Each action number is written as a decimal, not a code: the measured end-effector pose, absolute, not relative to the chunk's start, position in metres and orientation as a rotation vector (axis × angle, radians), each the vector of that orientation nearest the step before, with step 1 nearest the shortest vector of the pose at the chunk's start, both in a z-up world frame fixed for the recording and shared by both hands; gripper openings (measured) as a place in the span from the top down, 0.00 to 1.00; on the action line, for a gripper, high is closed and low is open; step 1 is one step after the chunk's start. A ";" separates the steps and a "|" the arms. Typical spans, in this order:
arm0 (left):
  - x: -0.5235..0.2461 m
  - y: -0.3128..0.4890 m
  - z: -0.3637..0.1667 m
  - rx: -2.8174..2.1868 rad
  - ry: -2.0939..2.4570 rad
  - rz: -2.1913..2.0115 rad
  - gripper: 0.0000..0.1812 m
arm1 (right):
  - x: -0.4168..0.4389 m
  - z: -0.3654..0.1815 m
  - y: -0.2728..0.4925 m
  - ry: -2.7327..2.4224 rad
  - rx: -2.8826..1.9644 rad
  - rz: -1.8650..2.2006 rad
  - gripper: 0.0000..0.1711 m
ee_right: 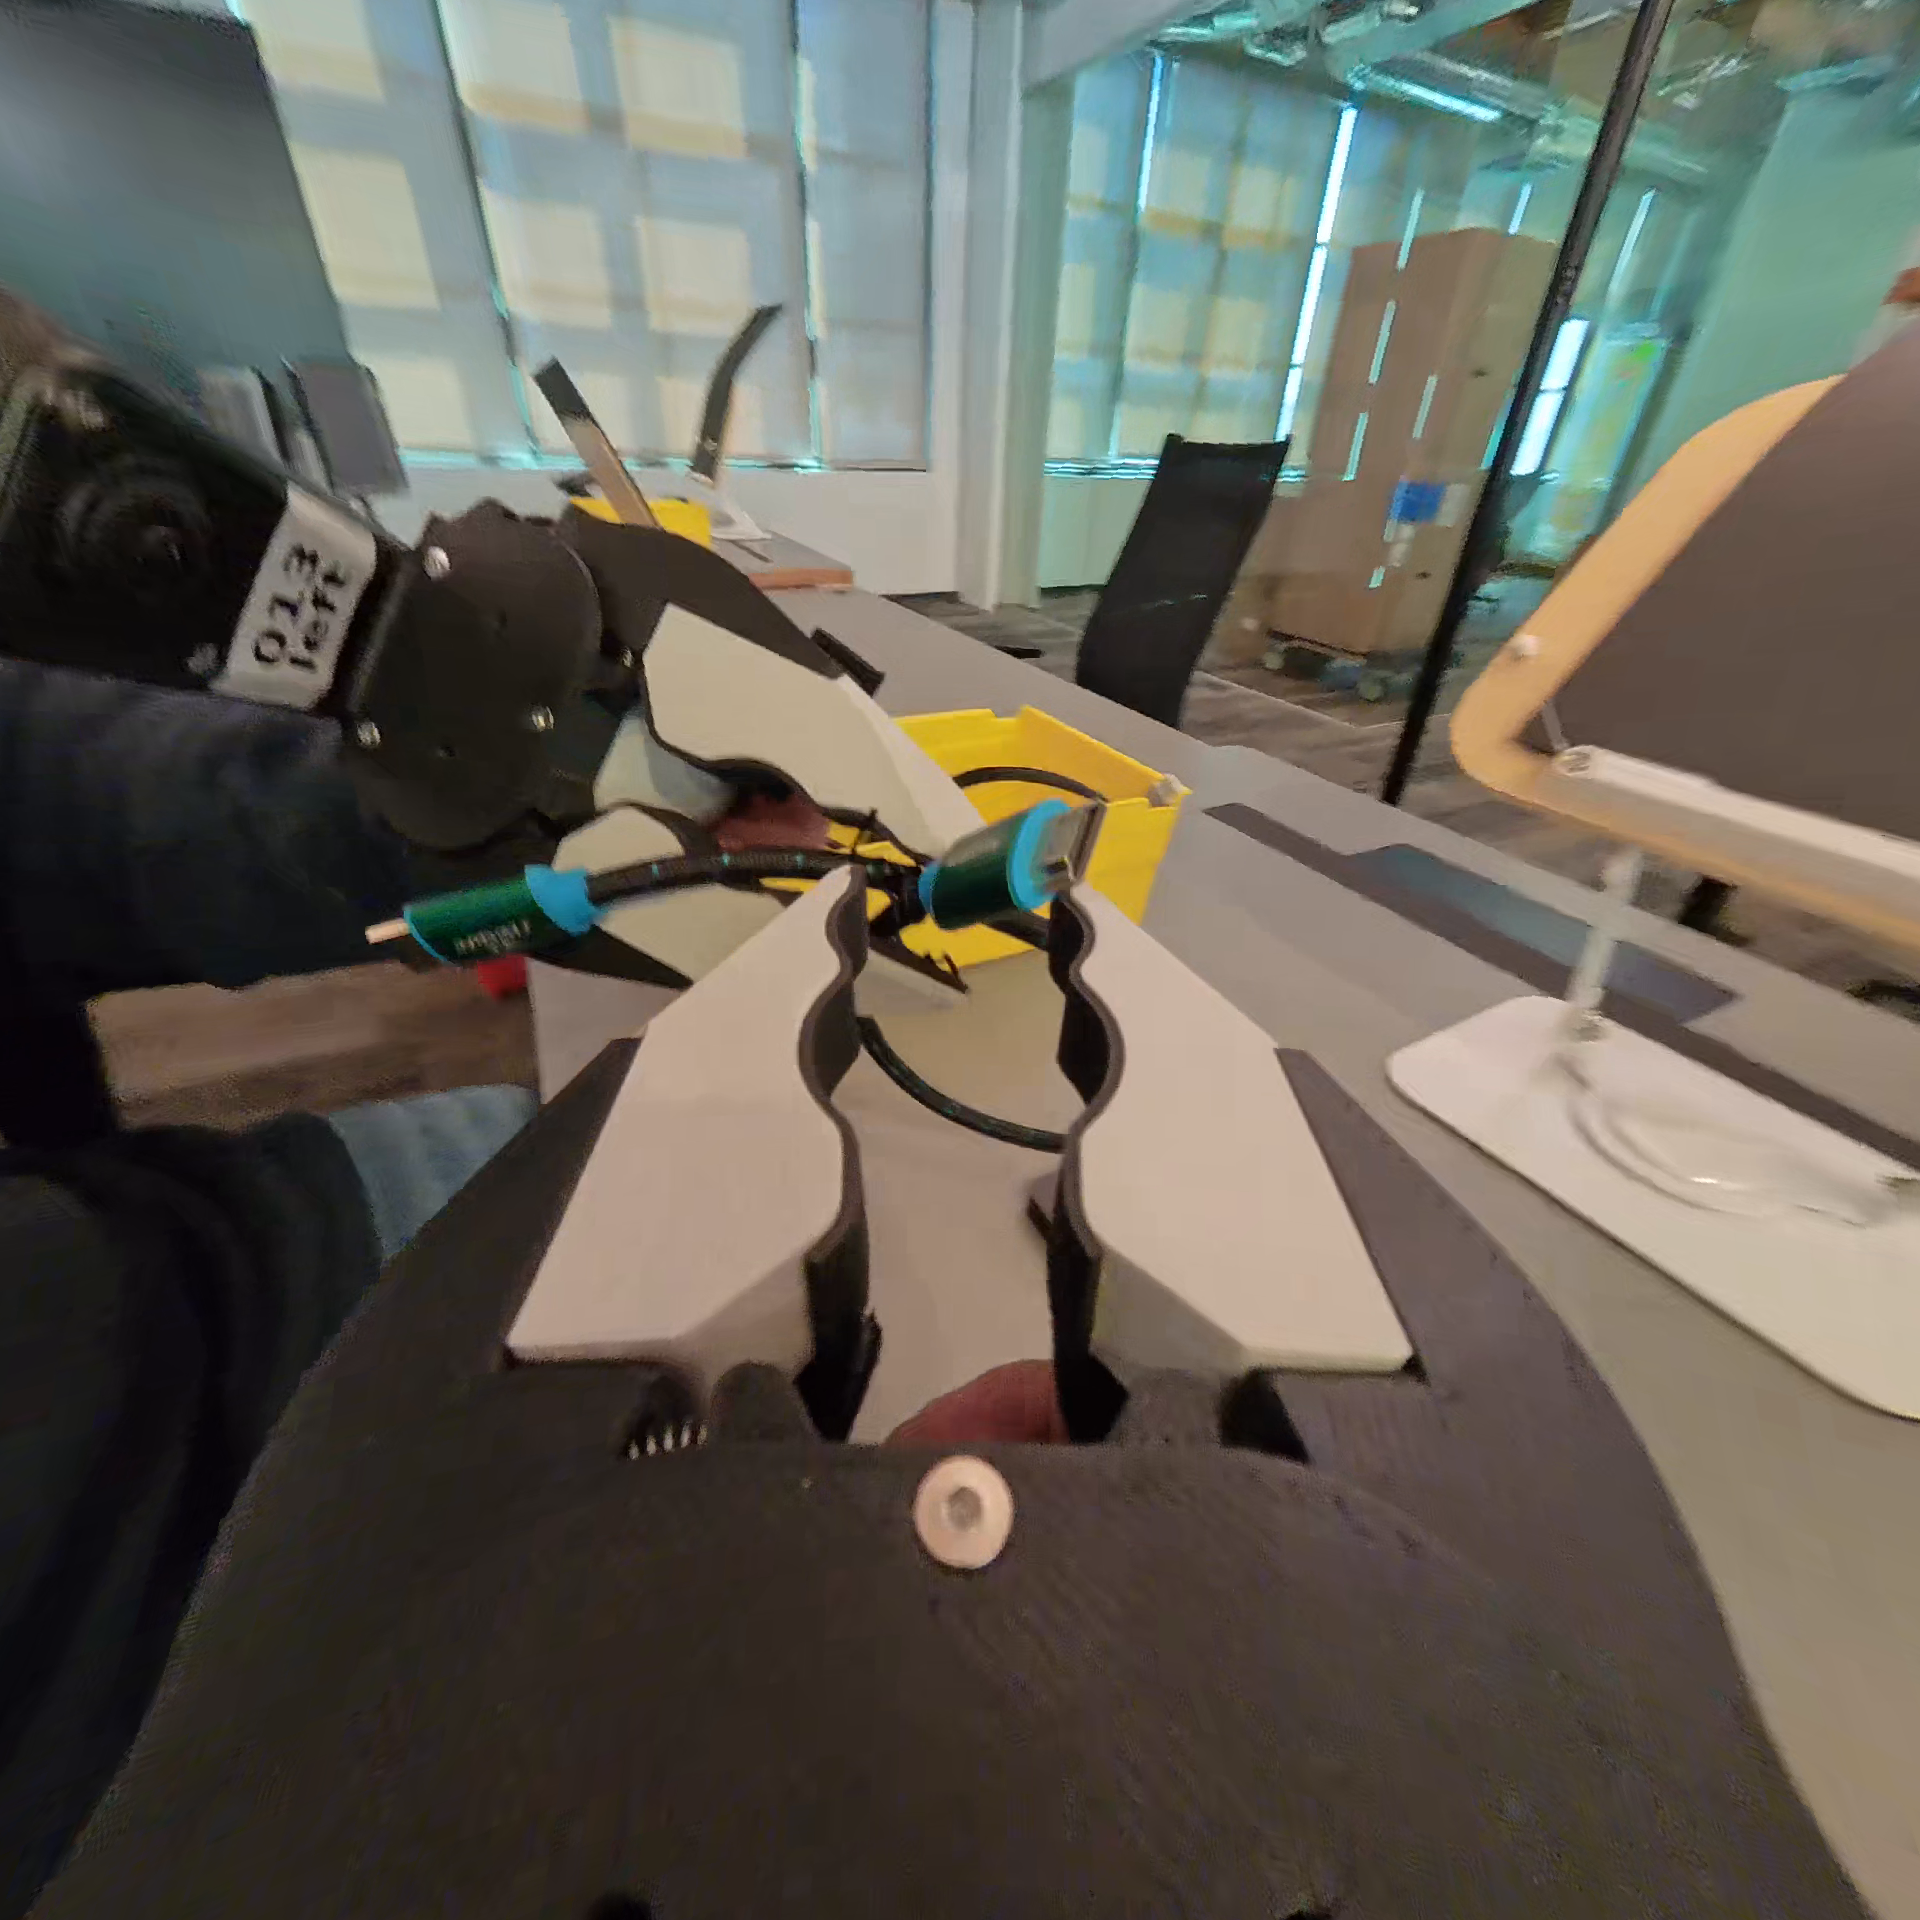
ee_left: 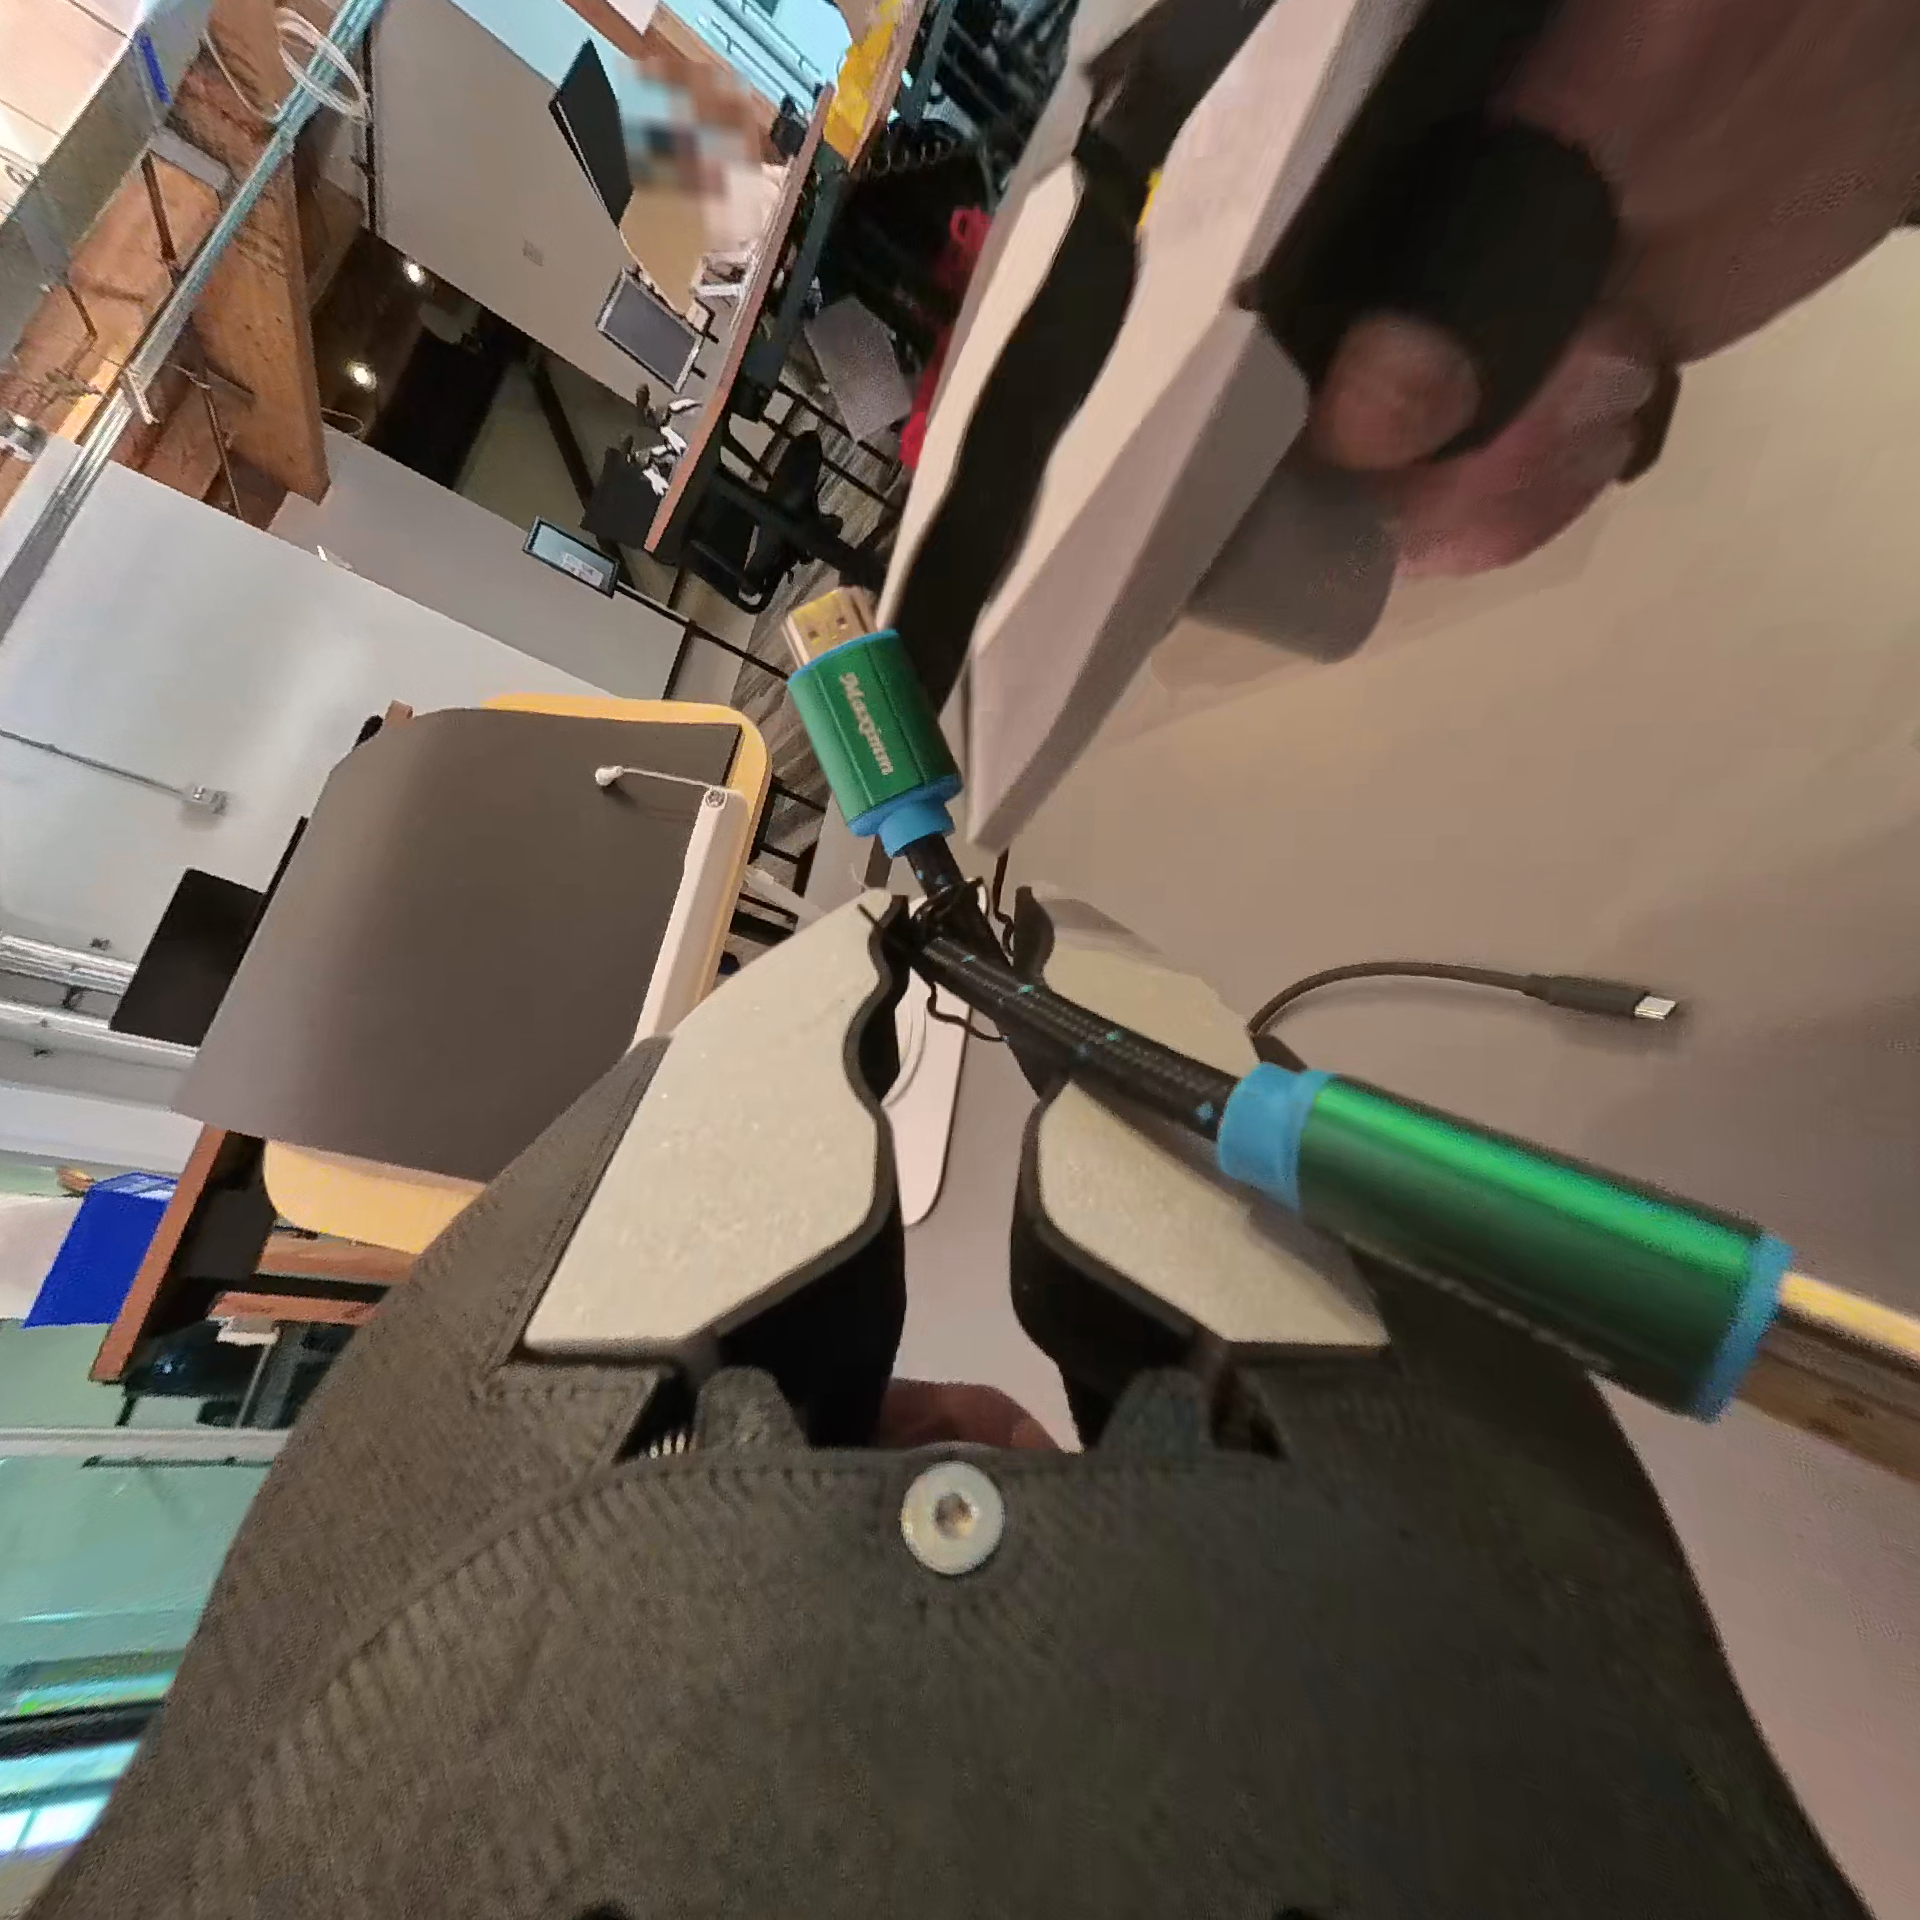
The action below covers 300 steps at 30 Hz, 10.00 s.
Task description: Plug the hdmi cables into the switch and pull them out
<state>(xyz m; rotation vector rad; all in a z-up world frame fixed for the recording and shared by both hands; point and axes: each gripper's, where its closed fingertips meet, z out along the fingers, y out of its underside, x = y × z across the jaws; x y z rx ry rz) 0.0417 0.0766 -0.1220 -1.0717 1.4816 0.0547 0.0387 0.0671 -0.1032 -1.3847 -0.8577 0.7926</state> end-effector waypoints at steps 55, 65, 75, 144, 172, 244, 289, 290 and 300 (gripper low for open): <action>0.042 0.103 -0.116 -1.388 1.103 -0.315 0.97 | 0.047 -0.095 0.075 -0.773 -1.377 0.744 0.85; 0.043 0.104 -0.104 -1.237 1.104 0.058 0.97 | 0.042 -0.090 0.083 -0.634 -1.375 0.714 1.00; 0.043 0.107 -0.100 -1.214 1.091 0.122 0.97 | 0.037 -0.078 0.074 -0.654 -1.294 0.675 1.00; 0.048 0.101 -0.101 -1.259 1.255 0.293 0.97 | 0.060 -0.096 0.081 -0.951 -1.268 0.030 0.98; 0.055 0.098 -0.088 -1.149 1.153 0.312 0.97 | 0.060 -0.078 0.070 -0.592 -1.352 0.904 0.95; 0.074 0.083 -0.122 -1.514 1.195 -0.493 0.97 | 0.075 -0.102 0.075 -1.215 -1.132 -0.199 1.00; 0.069 0.087 -0.135 -1.604 1.344 -0.136 0.97 | 0.066 -0.122 0.075 -1.577 -0.529 -0.903 0.95; 0.069 0.087 -0.136 -1.608 1.346 -0.133 0.97 | 0.066 -0.124 0.076 -1.585 -0.524 -0.907 0.95; 0.070 0.089 -0.132 -1.594 1.315 -0.157 0.97 | 0.070 -0.114 0.077 -1.443 -0.756 -0.647 1.00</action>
